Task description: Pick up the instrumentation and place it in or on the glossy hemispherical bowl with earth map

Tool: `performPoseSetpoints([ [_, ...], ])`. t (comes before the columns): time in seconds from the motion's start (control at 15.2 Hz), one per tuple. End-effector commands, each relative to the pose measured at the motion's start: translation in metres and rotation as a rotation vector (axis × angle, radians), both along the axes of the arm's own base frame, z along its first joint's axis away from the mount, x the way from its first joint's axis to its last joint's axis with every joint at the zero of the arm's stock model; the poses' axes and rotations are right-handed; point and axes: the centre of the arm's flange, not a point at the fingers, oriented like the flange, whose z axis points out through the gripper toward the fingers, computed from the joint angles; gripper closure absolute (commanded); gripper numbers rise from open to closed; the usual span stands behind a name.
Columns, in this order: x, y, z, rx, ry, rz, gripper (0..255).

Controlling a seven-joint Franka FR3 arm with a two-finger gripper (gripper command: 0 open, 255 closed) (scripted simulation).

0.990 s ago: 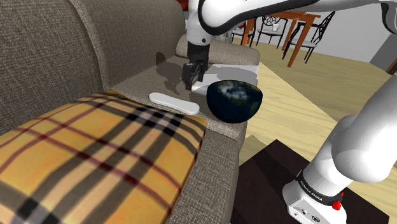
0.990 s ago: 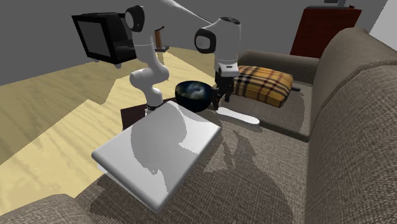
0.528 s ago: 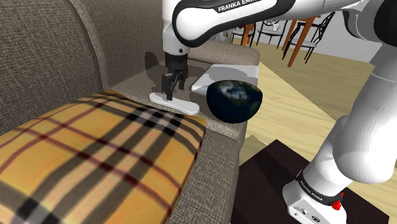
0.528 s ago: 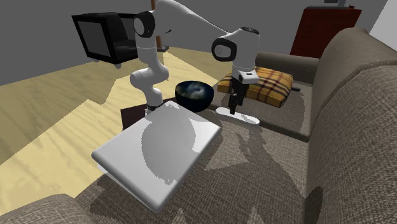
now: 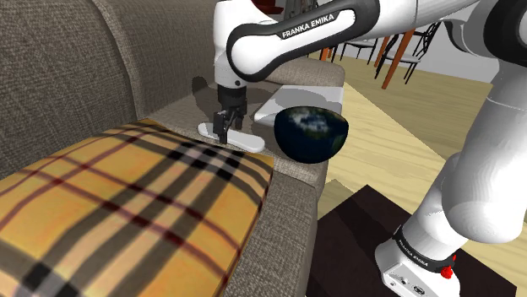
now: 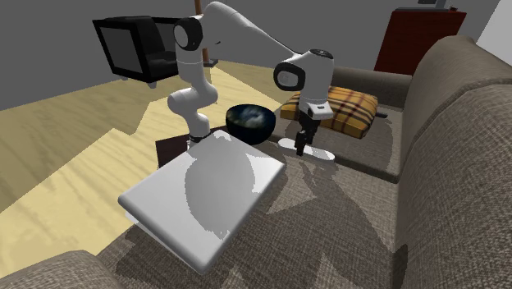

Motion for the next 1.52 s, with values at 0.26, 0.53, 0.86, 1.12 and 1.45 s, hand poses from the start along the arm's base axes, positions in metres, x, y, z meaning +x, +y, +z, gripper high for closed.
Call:
performPoseSetpoints([
  [0.26,0.0,0.0,-0.002,0.0,0.0,0.0,0],
  [0.53,0.0,0.0,-0.002,0.0,0.0,0.0,255],
  [0.86,0.0,0.0,-0.002,0.0,0.0,0.0,255],
  [1.12,0.0,0.0,0.009,0.0,0.0,0.0,255],
  [1.45,0.0,0.0,0.035,0.0,0.0,0.0,255],
])
